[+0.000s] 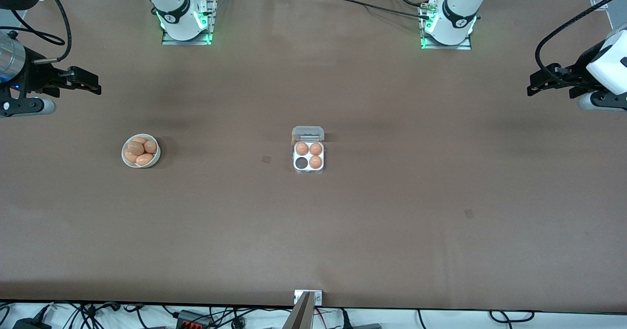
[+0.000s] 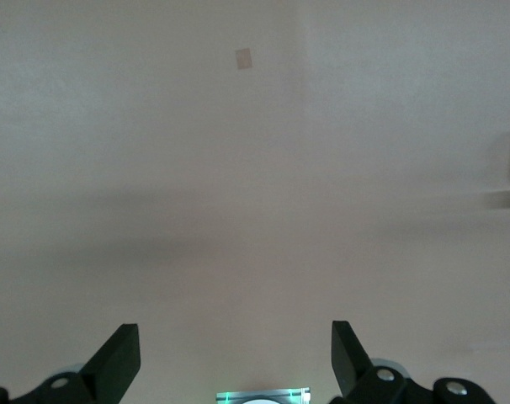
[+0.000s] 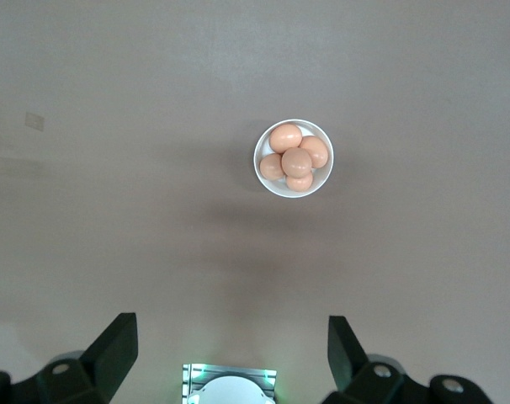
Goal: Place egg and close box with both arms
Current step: 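Move the right gripper toward the white bowl of eggs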
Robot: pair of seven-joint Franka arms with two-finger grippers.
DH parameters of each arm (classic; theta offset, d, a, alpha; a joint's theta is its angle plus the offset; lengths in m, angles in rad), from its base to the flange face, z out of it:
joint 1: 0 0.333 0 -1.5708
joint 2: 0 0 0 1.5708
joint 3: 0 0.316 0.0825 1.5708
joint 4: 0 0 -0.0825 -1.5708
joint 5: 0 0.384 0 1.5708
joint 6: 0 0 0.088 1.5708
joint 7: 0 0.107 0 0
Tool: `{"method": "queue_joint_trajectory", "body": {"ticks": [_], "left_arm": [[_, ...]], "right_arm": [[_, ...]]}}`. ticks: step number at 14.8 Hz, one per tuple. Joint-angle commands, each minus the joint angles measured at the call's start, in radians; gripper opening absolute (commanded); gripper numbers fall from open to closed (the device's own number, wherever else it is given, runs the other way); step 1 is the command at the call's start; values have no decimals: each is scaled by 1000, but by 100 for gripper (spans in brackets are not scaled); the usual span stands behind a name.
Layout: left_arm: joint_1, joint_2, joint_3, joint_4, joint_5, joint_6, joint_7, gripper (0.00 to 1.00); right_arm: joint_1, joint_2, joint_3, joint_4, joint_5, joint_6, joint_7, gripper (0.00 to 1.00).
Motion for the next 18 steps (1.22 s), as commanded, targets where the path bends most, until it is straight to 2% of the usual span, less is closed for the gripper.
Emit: {"method": "queue_joint_trajectory", "body": {"ticks": [1,7,11,13,15,18], "left_arm": [[3,6,-2,25,-9,-23,6,100],[-4,14,-2,29,-9,-21,5,100],[-8,23,-2,46,-9,-23,5,100],[-5,23,-2,46,-9,-24,5,100],[2,23,-2,46,-9,-24,6,100],[3,26,-2,46,-9,-26,5,100]], "right_arm": [[2,4,2,12,5,-19,4,100],[0,10,2,9,5,-19,1,100],[0,98,1,8,4,-73,2,100],[-3,152,0,3,4,-56,4,100],[-12,181,-3,-32,-4,2,2,100],[-43,171,-10,-172,-10,174,2,100]]}}
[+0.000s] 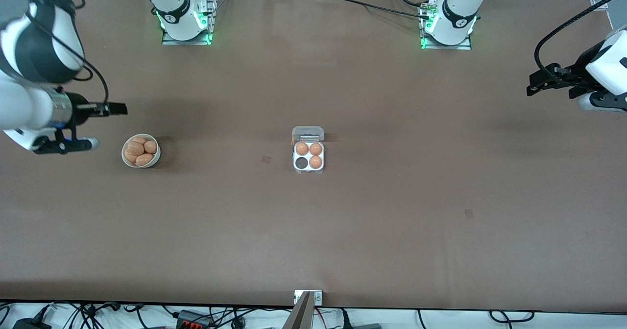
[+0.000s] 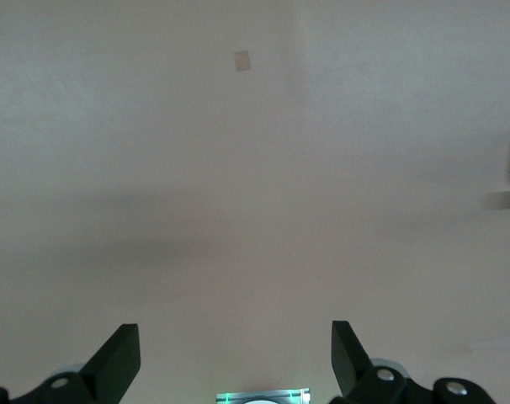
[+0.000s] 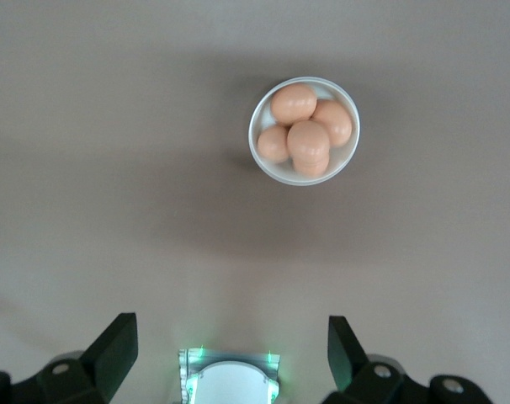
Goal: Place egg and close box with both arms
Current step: 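Lower the open right gripper over an egg in the bowl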
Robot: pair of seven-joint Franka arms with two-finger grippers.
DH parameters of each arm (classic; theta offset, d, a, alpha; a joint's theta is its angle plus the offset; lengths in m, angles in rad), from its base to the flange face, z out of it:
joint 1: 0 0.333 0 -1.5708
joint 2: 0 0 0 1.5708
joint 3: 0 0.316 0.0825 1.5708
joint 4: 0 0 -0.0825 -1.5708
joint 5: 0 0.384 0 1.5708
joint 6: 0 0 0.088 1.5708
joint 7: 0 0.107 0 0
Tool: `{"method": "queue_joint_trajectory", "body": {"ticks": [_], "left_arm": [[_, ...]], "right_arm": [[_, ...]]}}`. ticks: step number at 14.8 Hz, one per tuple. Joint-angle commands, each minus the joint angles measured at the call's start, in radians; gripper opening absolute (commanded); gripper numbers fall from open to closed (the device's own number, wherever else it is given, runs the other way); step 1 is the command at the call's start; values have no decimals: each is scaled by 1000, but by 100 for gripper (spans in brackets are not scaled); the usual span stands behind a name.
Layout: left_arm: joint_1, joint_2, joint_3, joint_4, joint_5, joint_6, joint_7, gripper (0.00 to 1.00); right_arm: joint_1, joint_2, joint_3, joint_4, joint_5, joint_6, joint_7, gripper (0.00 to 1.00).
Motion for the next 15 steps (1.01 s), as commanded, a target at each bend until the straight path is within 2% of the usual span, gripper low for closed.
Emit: {"method": "queue_joint_trajectory", "body": {"ticks": [1,6,8,15], "left_arm": [[4,23,-1,35,-11,-22,5,100],[6,23,5,35,-9,-24,6,100],[4,23,0,35,-11,-25,5,100],[4,25,-1,49,-12,-47,5,100]], "right_arm": [[-45,-34,1,-128,-8,149,2,100],[-103,-42,3,-358,-8,513,2,100],[-126,-43,3,-430,-8,600,-7,100],[-134,-13,4,-561,2,886,7,100]]}}
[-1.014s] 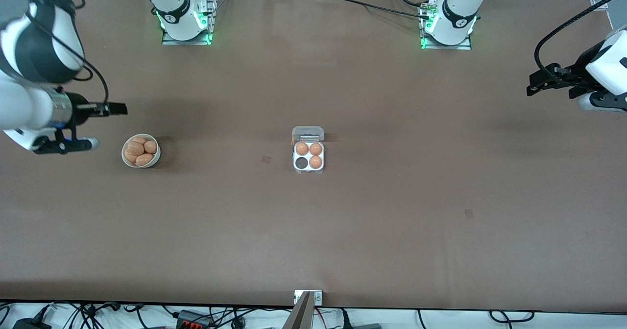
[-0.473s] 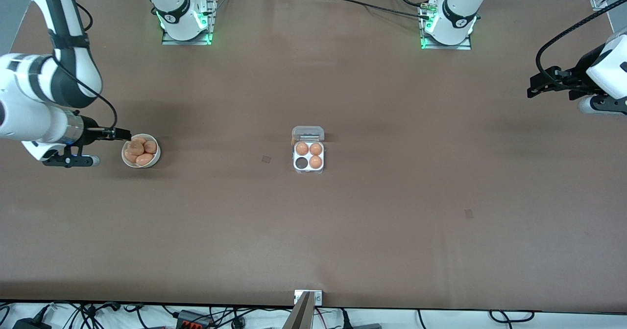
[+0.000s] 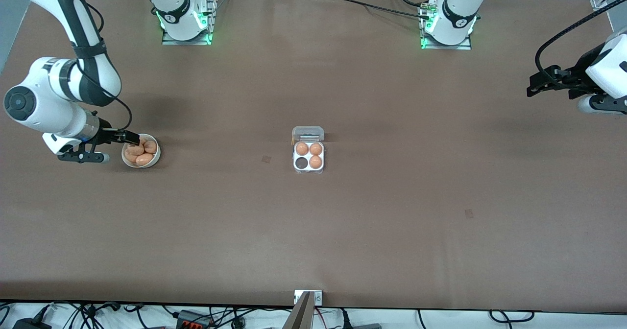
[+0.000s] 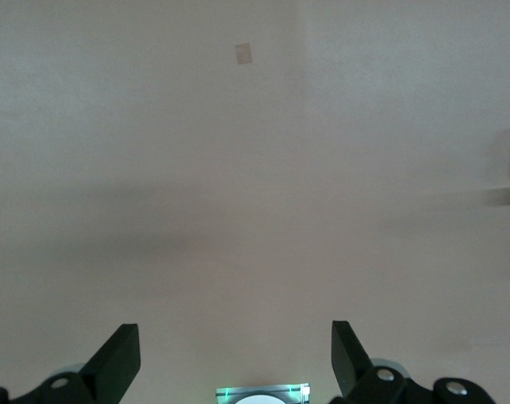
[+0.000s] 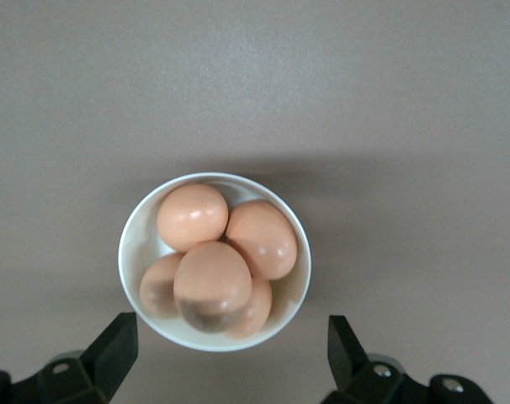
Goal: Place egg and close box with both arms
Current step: 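Lower the open right gripper over an egg in the bowl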
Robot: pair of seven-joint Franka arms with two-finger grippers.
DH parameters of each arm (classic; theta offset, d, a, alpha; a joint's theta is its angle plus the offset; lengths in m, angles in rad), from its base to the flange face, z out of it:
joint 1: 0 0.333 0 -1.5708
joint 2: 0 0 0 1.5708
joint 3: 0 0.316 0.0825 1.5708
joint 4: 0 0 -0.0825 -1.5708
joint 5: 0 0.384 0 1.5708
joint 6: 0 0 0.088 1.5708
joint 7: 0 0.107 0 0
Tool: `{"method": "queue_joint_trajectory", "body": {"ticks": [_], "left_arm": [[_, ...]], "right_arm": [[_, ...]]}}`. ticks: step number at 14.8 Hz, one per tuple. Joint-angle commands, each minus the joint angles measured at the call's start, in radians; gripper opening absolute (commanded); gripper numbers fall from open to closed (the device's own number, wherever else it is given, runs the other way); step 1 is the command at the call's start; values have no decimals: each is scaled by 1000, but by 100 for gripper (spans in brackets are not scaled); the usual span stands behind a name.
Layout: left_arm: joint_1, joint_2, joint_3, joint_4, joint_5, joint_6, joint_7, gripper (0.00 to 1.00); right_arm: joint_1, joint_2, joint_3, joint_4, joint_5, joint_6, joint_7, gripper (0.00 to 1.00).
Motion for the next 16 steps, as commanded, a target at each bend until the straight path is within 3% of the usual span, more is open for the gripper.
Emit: {"method": "queue_joint_trajectory", "body": {"ticks": [1,10,16], "left_arm": [[3,14,-3,38,-12,-30,5,100],[4,14,-3,38,-14,-31,6,100],[4,14,0,38,-16,-37,8,100]], "right_arm": [[-16,-7,13,-51,5,89,9,100],[-22,31,13,-51,114,154,51,100],[-24,38,13,-56,114,132,49,86]]}}
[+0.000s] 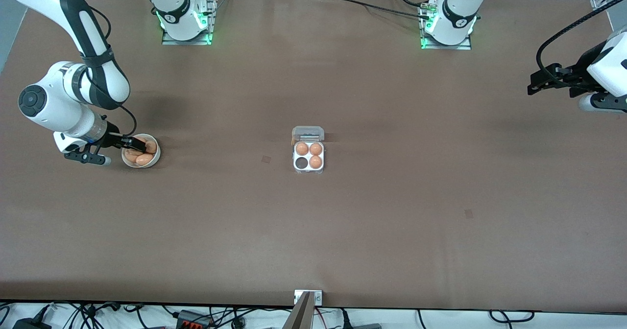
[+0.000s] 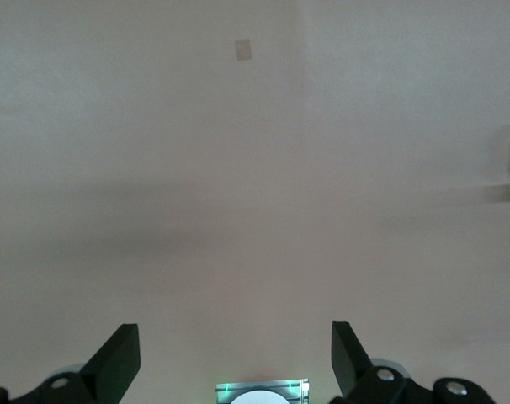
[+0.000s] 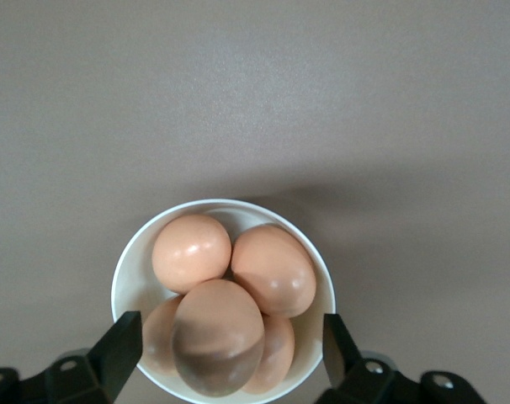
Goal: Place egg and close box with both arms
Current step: 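Close the right gripper on a brown egg and lift it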
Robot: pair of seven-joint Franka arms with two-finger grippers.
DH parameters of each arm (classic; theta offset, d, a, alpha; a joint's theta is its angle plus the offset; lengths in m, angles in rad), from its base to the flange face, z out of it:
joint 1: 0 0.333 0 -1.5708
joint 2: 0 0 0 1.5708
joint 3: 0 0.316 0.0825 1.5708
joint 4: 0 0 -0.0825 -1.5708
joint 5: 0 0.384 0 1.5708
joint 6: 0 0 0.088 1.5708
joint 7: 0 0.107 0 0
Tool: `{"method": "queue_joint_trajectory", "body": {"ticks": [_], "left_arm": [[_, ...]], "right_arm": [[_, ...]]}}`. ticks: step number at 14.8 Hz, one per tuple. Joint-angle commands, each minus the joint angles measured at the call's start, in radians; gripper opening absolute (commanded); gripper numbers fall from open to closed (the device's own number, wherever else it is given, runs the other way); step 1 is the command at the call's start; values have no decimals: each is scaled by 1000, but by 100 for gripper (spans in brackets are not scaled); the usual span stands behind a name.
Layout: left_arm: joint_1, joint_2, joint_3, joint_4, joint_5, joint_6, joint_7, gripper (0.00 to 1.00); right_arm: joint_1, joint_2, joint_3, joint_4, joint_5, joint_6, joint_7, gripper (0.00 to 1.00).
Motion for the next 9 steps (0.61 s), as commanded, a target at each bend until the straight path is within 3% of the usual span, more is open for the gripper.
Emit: {"method": "queue_joint_trajectory", "body": {"ticks": [1,6,7,9], "left_arm": [[4,13,0,33,-16,-24,8,100],[4,13,2,33,-17,-26,8,100],[4,13,2,33,-19,-29,6,100],[6,13,2,33,-19,-29,6,100]], "right_arm": [[-13,-7,13,-11,12,-2,8,77],[-13,-7,13,-6,14,0,11,34],[-12,-7,13,-4,14,0,11,28],[-9,-8,13,0,14,-2,8,24]]}}
